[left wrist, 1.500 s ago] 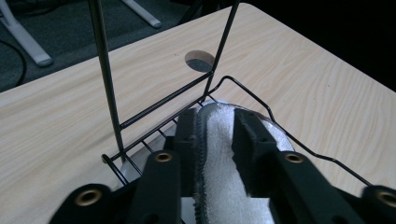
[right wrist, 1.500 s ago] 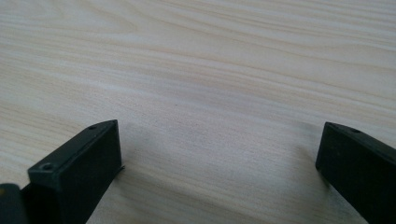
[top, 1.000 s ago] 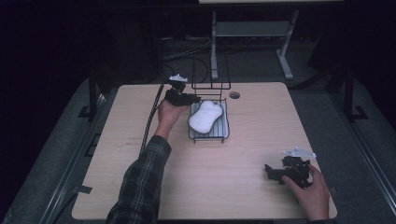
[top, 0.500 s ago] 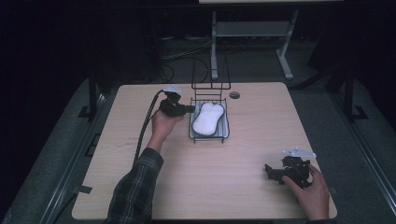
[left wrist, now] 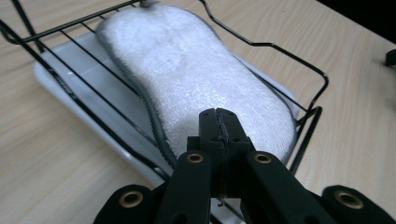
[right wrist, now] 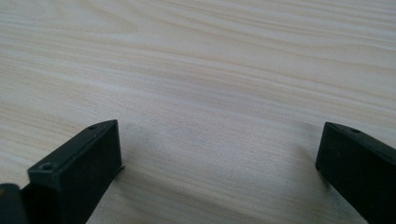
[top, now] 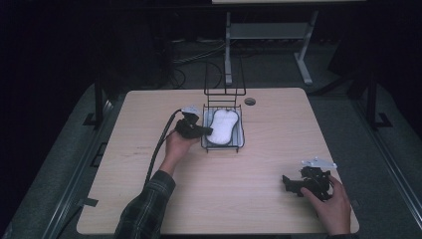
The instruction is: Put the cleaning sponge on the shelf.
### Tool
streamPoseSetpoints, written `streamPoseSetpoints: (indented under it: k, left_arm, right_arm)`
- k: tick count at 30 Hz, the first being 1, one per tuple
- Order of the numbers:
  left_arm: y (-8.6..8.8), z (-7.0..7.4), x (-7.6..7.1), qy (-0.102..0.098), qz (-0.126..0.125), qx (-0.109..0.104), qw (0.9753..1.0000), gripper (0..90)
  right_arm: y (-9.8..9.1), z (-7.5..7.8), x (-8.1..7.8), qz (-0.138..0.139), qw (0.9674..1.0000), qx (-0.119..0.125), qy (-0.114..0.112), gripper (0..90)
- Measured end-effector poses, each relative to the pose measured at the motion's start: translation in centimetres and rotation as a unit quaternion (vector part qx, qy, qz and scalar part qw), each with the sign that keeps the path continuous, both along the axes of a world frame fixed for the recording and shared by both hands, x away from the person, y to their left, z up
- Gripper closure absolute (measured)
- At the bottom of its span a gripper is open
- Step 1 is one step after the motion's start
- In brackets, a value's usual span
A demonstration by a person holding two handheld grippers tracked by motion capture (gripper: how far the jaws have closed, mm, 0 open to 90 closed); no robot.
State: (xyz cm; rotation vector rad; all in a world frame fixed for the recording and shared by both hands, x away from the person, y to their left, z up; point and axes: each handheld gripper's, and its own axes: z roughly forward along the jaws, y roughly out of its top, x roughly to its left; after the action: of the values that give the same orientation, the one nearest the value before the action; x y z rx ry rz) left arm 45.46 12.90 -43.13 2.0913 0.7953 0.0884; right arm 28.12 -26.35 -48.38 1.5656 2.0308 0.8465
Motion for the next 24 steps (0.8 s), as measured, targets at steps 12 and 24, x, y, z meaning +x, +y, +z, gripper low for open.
streamPoseSetpoints:
  k: [12,24]
  left_arm:
    - [-0.9,0.0,-0.4,-0.005,-0.007,-0.005,0.9999,89.9]
    - [2.1,1.8,-2.2,-0.006,-0.001,0.008,0.9999,64.0]
  right_arm:
    - [0.0,0.0,0.0,0.0,1.0,0.0,0.0,0.0]
    - [0.0,0.0,0.1,0.001,1.0,0.0,-0.001,0.0]
